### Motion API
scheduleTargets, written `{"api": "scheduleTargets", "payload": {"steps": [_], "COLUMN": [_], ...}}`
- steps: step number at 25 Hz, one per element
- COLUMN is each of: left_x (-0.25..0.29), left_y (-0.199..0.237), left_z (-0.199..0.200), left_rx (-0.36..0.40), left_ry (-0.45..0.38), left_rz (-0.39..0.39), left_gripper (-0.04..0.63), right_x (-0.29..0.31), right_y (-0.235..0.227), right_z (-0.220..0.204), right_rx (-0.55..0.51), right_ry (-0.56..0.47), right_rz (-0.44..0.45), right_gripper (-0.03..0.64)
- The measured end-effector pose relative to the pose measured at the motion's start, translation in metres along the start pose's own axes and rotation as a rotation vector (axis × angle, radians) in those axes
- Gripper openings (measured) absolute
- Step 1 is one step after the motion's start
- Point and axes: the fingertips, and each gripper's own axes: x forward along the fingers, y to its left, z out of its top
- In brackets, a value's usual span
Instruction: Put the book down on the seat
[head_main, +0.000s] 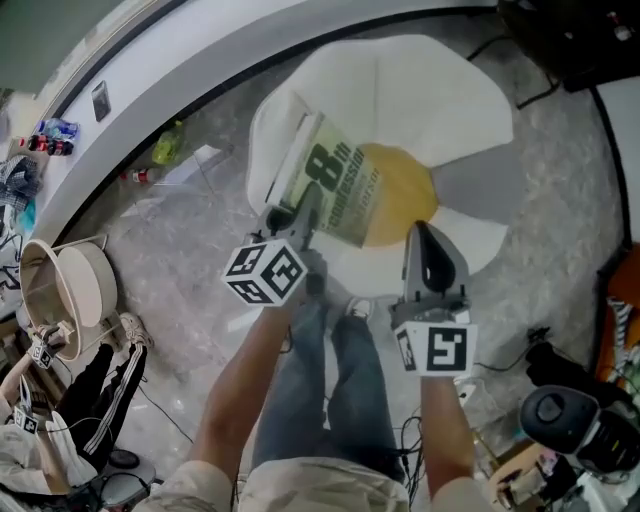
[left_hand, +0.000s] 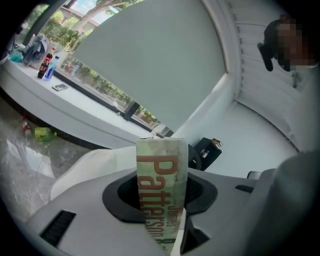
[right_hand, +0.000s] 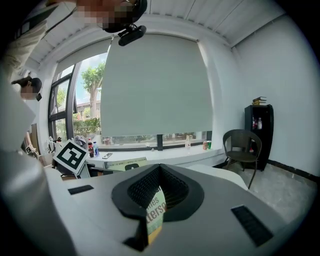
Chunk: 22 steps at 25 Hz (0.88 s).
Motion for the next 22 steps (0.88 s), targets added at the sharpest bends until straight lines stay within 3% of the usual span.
{"api": "scheduleTargets", "payload": {"steps": [13, 19, 22], "left_x": [0.095, 0.131, 0.143], "left_y": [0.146, 0.181, 0.2], "left_z": [-0.108, -0.137, -0.15], "left_rx": [-0.196, -0.26, -0.286], "left_ry": [0.033, 0.033, 0.028], "left_rz": [0.03, 0.008, 0.038], "left_gripper": [0.164, 0.164, 0.164], "right_x": [0.063, 0.079, 0.084], "right_y": [0.016, 0.019, 0.017], "right_z": [-0.133, -0.166, -0.181], "right_rx": [0.063, 0.102, 0.107], "right_ry": [0.115, 0.13, 0.144], "right_rz": [0.005, -0.005, -0.009], "right_gripper": [-0.002, -0.002, -0.002]}}
